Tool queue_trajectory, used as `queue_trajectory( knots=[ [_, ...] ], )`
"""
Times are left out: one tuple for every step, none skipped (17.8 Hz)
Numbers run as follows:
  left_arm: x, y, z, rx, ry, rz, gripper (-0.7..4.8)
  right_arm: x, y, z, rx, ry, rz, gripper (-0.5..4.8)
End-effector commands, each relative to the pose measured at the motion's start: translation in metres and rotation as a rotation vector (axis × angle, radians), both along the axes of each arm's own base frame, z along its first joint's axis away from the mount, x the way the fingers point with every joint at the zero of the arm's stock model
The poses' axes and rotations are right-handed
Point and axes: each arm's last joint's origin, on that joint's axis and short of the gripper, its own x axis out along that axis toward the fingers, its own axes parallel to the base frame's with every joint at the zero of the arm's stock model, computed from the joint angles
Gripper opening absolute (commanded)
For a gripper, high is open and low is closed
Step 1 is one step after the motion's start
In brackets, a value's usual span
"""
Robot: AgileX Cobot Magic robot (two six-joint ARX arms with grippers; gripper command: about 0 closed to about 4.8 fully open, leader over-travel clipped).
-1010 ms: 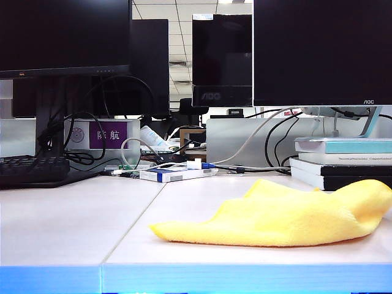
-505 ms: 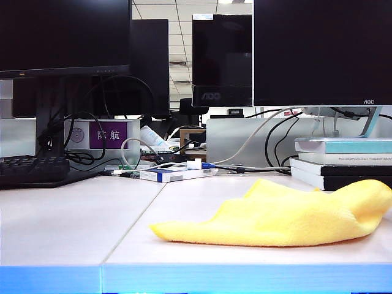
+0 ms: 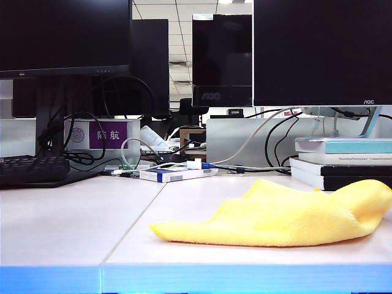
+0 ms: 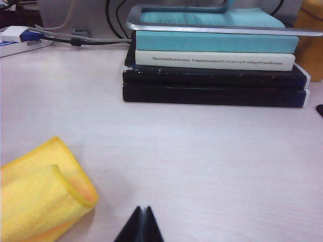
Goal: Wipe the table from front to back using the rag.
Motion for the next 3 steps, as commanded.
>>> queue_trajectory(
  knots=[
    [-0.0004, -0.0001, -0.0019, 0.0, 0.016, -0.003, -0.04, 0.0003, 0.0001, -0.0015, -0.002, -0.001, 0.001, 0.0],
    [-0.0004, -0.0001, -0.0019, 0.0, 0.016, -0.003, -0.05, 0.0003, 0.0001, -0.0015, -0.002, -0.001, 0.001, 0.0],
    [-0.0004, -0.0001, -0.0019, 0.0, 0.016, -0.003, -0.04, 0.0003, 0.0001, -0.0015, -0.002, -0.001, 0.001, 0.0]
  ],
)
